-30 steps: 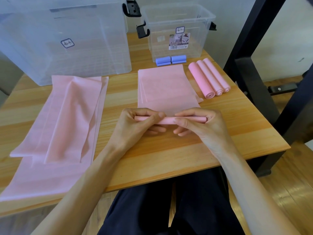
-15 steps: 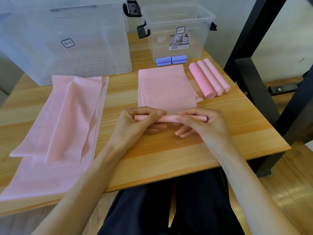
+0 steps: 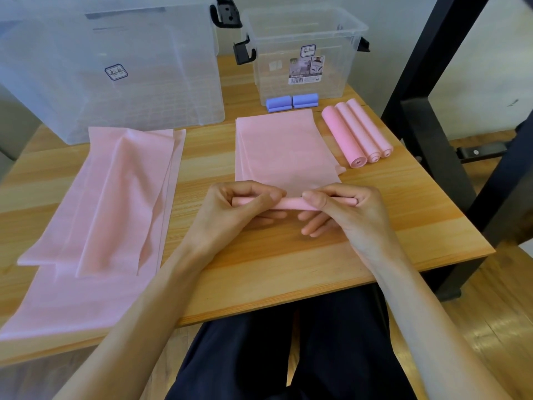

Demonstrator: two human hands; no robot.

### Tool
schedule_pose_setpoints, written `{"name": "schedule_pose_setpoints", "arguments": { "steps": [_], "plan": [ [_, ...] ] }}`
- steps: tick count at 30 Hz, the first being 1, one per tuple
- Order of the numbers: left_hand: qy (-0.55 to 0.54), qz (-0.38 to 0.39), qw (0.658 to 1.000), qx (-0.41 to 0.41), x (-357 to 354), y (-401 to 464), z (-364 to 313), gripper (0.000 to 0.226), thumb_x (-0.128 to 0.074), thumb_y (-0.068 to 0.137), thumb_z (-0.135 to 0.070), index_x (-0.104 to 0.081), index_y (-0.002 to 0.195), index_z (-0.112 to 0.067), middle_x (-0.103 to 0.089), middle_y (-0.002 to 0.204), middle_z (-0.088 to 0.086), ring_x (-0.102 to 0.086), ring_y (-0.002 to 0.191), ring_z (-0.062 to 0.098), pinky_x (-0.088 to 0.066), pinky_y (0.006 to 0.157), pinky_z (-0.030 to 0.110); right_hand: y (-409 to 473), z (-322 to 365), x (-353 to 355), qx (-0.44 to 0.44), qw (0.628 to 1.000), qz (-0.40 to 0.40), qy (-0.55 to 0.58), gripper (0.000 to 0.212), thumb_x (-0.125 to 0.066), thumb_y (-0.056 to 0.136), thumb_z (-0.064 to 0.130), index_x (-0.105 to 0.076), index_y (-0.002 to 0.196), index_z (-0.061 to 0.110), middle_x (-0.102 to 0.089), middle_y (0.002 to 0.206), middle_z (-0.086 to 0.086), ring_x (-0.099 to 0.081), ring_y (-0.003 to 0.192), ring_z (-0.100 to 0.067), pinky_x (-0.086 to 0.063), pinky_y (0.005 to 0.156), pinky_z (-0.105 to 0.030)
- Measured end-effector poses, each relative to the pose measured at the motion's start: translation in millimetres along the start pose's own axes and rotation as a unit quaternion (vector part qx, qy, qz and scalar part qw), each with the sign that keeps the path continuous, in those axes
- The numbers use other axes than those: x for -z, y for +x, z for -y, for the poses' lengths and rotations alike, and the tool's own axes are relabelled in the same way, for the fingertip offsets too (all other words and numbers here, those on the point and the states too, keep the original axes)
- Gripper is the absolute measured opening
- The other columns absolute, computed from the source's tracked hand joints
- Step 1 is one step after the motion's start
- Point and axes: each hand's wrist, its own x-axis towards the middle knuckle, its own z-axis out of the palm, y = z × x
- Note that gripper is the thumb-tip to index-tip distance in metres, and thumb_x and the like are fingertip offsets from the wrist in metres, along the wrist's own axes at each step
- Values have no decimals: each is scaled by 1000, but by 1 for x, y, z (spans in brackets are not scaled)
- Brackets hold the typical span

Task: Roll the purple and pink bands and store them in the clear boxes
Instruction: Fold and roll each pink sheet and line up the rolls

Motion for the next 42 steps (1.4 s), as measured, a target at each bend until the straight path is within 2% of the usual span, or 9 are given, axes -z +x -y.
{"name": "schedule_pose_setpoints", "arguments": {
  "steps": [7,12,17,21,26,32,35,38,42],
  "plan": [
    [3,-7,1000,6,2,0,2,15,-66,90,-19,-76,97,-11,-78,87,6,-75,82,17,-59,71,21,0,1,0,5,1000,23,-5,15,-76,80,11,-76,94,5,-76,79,-12,-73,64,-29,-60,57,-27],
    [9,4,1000,-17,1,-1,1,19,-73,79,-18,-76,95,-9,-78,89,7,-75,83,19,-59,75,23,-1,1,-1,4,1000,8,-9,13,-73,83,18,-77,90,8,-75,76,-13,-72,59,-28,-58,53,-28],
    [-6,-14,1000,4,1,0,3,15,-70,85,-17,-76,95,-8,-77,86,8,-76,79,18,-60,69,22,0,2,0,2,1000,21,-4,17,-77,78,14,-76,93,5,-76,79,-13,-73,65,-28,-59,57,-26],
    [0,-19,1000,-1,2,1,3,17,-70,84,-20,-76,95,-9,-78,89,6,-75,82,18,-60,72,23,0,0,1,7,1000,17,-7,14,-76,81,10,-76,93,4,-76,80,-14,-73,63,-28,-59,55,-27],
    [22,-19,999,-27,2,1,3,14,-73,81,-18,-77,92,-11,-78,85,5,-75,81,19,-59,77,23,0,0,0,-2,1000,5,-7,18,-73,82,22,-76,91,7,-74,74,-14,-70,56,-27,-58,52,-28],
    [-3,-21,1000,0,1,1,3,16,-68,86,-19,-76,96,-8,-78,87,7,-75,81,17,-60,71,23,0,1,0,1,1000,29,-5,18,-76,80,12,-75,96,6,-75,78,-15,-72,62,-30,-59,56,-29],
    [3,-15,1000,-22,2,1,2,18,-70,81,-24,-77,93,-13,-78,93,3,-74,87,18,-59,78,24,0,1,1,-1,1000,14,-4,15,-75,81,19,-77,90,7,-74,73,-15,-70,56,-28,-58,52,-30],
    [26,-19,999,-41,1,0,2,12,-72,80,-20,-77,90,-15,-78,87,-1,-73,81,11,-57,75,19,0,1,0,0,1000,11,-3,18,-73,82,23,-76,88,7,-73,72,-16,-70,55,-28,-57,51,-29],
    [-8,-25,1000,-12,0,1,2,8,-69,86,-13,-76,90,-11,-78,88,3,-75,79,14,-59,69,21,1,1,0,6,999,32,5,18,-76,79,9,-75,96,4,-76,79,-13,-73,64,-28,-60,57,-28]
  ]
}}
